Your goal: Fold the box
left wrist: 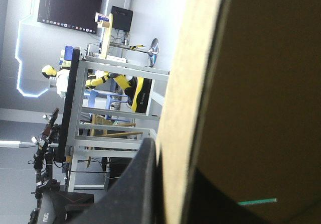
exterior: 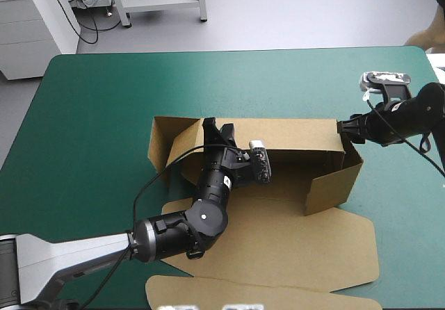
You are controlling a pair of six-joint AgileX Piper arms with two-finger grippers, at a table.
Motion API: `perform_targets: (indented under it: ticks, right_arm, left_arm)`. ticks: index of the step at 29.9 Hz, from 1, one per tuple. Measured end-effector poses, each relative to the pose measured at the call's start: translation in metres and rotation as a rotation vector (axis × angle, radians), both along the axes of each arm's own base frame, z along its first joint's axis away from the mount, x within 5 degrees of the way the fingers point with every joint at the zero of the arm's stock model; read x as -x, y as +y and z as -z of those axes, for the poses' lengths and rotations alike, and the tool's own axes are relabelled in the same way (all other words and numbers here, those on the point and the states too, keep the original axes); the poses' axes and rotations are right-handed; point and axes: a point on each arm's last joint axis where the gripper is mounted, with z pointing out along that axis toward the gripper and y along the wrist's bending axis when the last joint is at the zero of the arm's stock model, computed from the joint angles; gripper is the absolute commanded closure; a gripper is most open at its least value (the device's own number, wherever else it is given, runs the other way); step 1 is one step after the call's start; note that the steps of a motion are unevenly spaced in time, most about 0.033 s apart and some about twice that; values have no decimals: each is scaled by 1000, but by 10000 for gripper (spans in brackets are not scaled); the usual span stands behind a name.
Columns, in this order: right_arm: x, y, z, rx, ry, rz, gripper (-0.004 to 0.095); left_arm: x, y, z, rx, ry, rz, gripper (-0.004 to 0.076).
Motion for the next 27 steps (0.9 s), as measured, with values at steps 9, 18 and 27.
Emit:
perform_targets:
  ticks: [9,18,27]
  right_arm:
    - [27,5,25,-13,-20,-43,355]
    - [52,8,54,-27,-52,-57,355]
    - [76,9,58,18,-117,-122,355]
  left_arm:
    - [1,-1,3,-139,22,43,734]
    - [0,-3,7,-290,8,75,734]
    - [-1,-5,10,-315,4,69,734]
